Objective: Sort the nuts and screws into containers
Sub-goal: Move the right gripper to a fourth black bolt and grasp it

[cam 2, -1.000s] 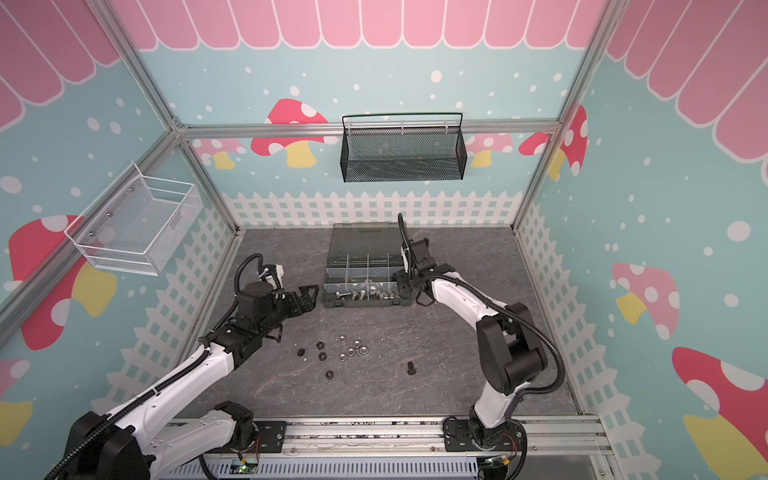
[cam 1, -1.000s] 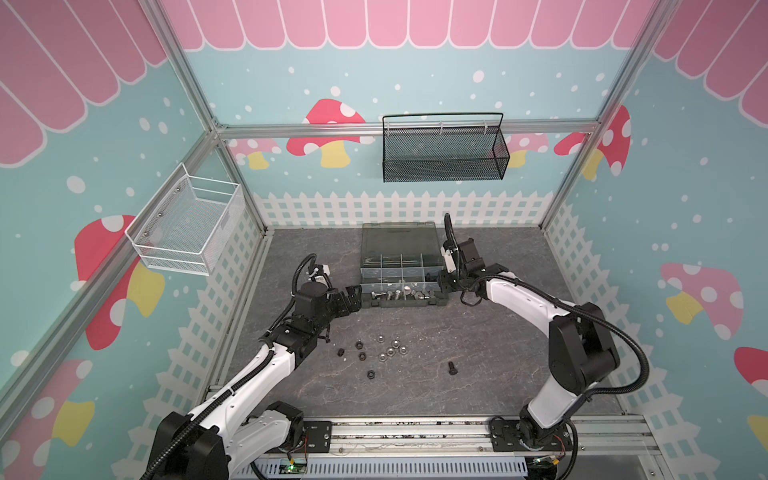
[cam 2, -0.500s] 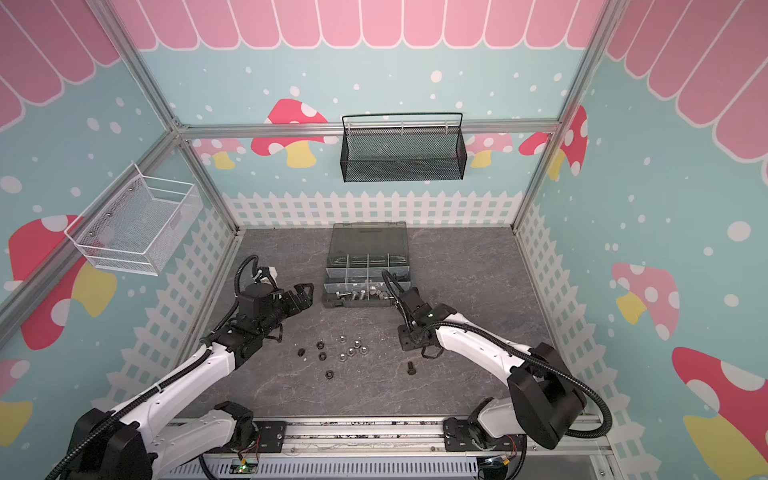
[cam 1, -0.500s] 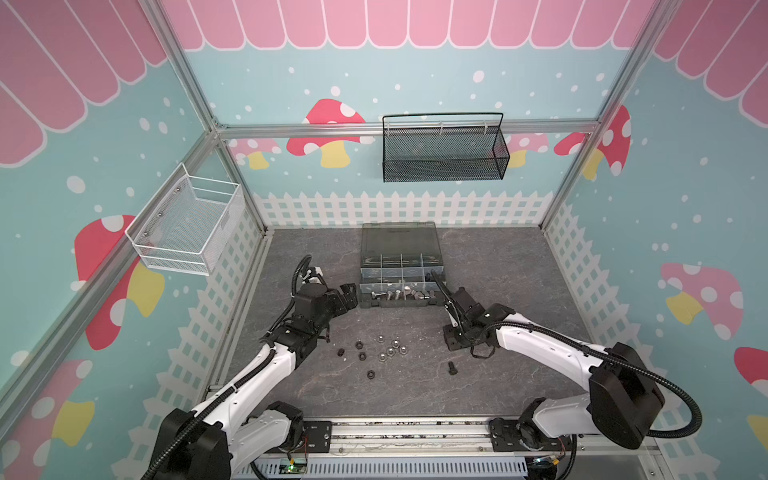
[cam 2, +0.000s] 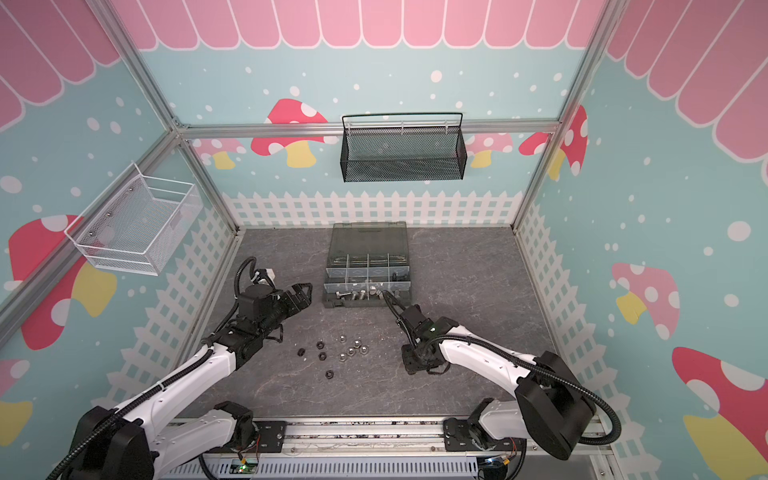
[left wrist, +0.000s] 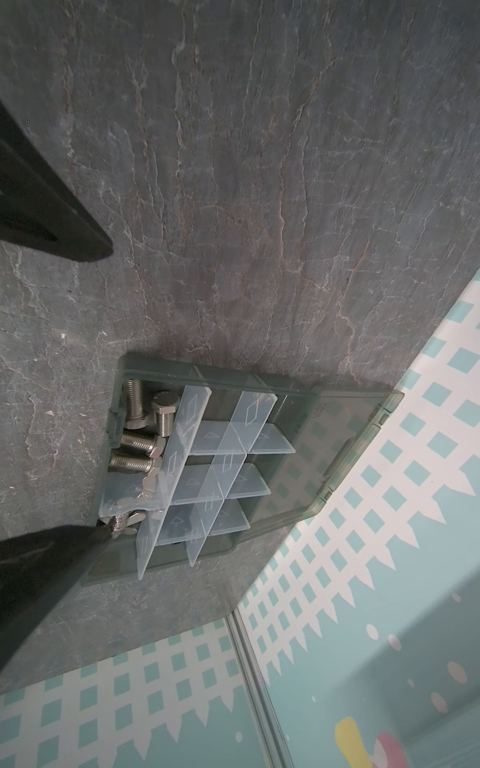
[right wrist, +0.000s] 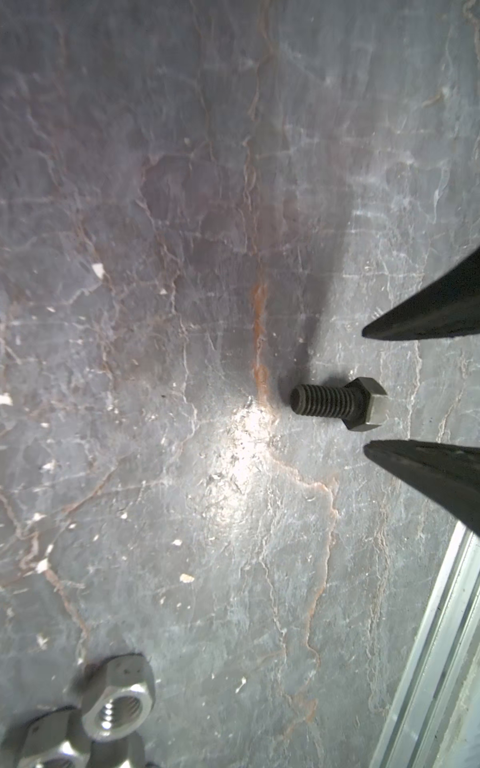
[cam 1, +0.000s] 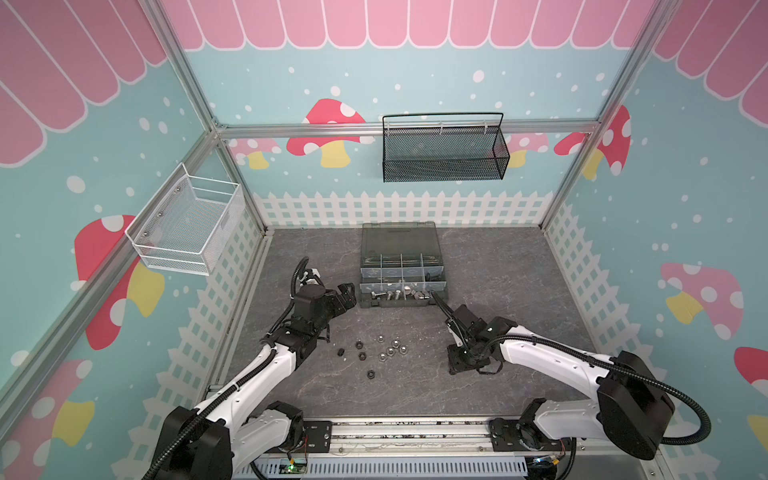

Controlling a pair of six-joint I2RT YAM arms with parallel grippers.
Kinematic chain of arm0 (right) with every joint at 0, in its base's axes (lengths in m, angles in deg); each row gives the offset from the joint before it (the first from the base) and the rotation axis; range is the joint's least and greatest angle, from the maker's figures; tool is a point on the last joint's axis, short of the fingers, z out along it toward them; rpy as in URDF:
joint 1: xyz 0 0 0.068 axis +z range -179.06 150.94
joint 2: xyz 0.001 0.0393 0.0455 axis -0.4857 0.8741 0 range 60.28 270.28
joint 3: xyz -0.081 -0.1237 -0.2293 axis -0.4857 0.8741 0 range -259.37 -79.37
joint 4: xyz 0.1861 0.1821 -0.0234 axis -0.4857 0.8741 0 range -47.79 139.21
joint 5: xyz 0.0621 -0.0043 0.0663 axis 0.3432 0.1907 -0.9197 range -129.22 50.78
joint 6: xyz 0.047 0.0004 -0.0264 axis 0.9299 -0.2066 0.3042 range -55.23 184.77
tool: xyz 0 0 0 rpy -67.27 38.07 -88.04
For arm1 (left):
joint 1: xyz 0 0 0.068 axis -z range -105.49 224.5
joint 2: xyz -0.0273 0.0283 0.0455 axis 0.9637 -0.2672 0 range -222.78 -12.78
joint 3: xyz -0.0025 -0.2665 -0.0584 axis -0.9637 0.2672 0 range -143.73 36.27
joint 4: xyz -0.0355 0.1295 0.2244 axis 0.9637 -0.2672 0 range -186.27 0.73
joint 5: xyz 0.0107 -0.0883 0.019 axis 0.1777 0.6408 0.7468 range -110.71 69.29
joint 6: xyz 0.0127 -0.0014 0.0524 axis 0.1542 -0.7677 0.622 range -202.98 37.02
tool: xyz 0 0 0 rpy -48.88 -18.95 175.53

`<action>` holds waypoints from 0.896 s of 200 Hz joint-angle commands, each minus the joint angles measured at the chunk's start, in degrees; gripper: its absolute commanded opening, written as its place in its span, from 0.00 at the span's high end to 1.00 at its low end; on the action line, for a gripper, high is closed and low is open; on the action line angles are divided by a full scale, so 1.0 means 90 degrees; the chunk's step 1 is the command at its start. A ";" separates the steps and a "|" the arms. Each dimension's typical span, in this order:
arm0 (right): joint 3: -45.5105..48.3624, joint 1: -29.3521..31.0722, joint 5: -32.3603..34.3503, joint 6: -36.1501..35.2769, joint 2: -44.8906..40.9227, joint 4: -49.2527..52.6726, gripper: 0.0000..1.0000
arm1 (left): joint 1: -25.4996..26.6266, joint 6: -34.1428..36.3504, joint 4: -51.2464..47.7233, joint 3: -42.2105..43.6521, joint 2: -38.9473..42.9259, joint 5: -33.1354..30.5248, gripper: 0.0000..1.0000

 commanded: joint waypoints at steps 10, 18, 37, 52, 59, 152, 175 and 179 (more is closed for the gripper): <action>0.0096 0.0131 -0.0115 0.0087 0.0272 -0.0068 0.59 | -0.0080 -0.0192 0.0200 0.0131 -0.0057 0.0152 0.00; 0.0090 0.0153 -0.0138 0.0077 0.0313 -0.0104 0.60 | -0.0091 -0.0192 0.0202 0.0137 -0.0070 0.0171 0.00; 0.0104 0.0194 -0.0186 0.0063 0.0393 -0.0205 0.62 | -0.0120 -0.0192 0.0215 0.0132 -0.0082 0.0207 0.00; 0.0125 0.0224 -0.0206 0.0058 0.0459 -0.0263 0.63 | -0.0139 -0.0207 0.0229 0.0155 -0.0083 0.0226 0.00; 0.0153 0.0233 -0.0203 0.0055 0.0489 -0.0289 0.64 | -0.0140 -0.0219 0.0242 0.0165 -0.0091 0.0230 0.00; 0.0245 0.0311 -0.0120 0.0004 0.0840 -0.0379 0.75 | -0.0246 -0.0295 0.0328 0.0242 -0.0111 0.0328 0.00; 0.0212 0.0321 -0.0011 -0.0022 0.0877 -0.0383 0.85 | -0.0263 -0.0308 0.0352 0.0255 -0.0128 0.0348 0.00; 0.0201 0.0324 0.0010 -0.0015 0.0883 -0.0383 0.87 | -0.0264 -0.0316 0.0348 0.0260 -0.0130 0.0366 0.00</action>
